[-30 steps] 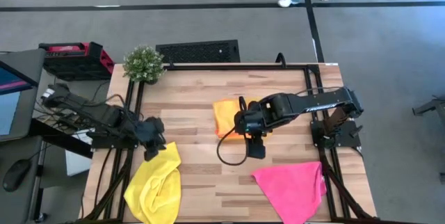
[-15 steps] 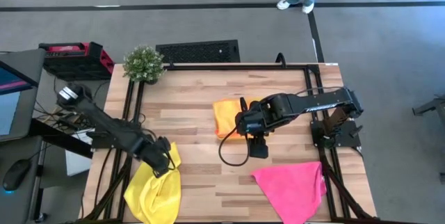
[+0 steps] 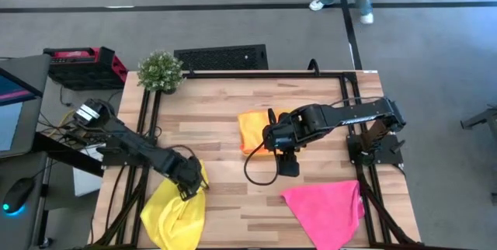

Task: Fold microfiber towels
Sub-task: Fold the yellow microfiber towel

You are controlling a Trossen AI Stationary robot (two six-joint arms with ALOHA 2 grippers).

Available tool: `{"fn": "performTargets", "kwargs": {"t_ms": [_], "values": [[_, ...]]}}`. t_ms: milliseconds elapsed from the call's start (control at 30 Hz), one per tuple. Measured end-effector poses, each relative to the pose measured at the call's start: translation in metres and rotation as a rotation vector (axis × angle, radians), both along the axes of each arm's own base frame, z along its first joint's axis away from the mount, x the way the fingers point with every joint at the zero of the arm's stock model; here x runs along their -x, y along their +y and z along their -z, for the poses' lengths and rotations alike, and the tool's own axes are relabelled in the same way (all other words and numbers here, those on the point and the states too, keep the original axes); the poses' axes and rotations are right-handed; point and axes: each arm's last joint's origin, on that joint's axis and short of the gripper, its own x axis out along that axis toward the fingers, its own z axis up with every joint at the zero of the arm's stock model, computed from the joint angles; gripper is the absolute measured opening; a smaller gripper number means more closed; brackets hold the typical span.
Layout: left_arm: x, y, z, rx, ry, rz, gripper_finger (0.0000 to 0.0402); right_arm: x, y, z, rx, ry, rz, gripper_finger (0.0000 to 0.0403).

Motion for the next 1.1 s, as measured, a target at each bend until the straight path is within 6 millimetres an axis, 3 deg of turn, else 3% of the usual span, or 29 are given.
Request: {"fn": "performTargets", "kwargs": {"t_ms": [433,700,933,1100], "values": [[-0.043,0.061,-0.001,-0.130,-0.254,0.072,0.0112,-0.002,0.000,-0.001,-0.004,-0.018,0.000,0.0233],[-0.052,0.090,-0.005,-0.192,-0.286,0.036,0.0112,-0.002,0.000,-0.001,-0.005,-0.026,0.000,0.0233],[-0.051,0.078,-0.058,-0.238,-0.336,0.083,0.0112,-0.003,0.000,-0.001,0.014,-0.032,-0.063,0.0233],[-0.034,0.051,-0.099,-0.172,-0.420,0.068,0.0112,-0.012,0.002,-0.001,0.030,-0.114,-0.151,0.0233]]}}
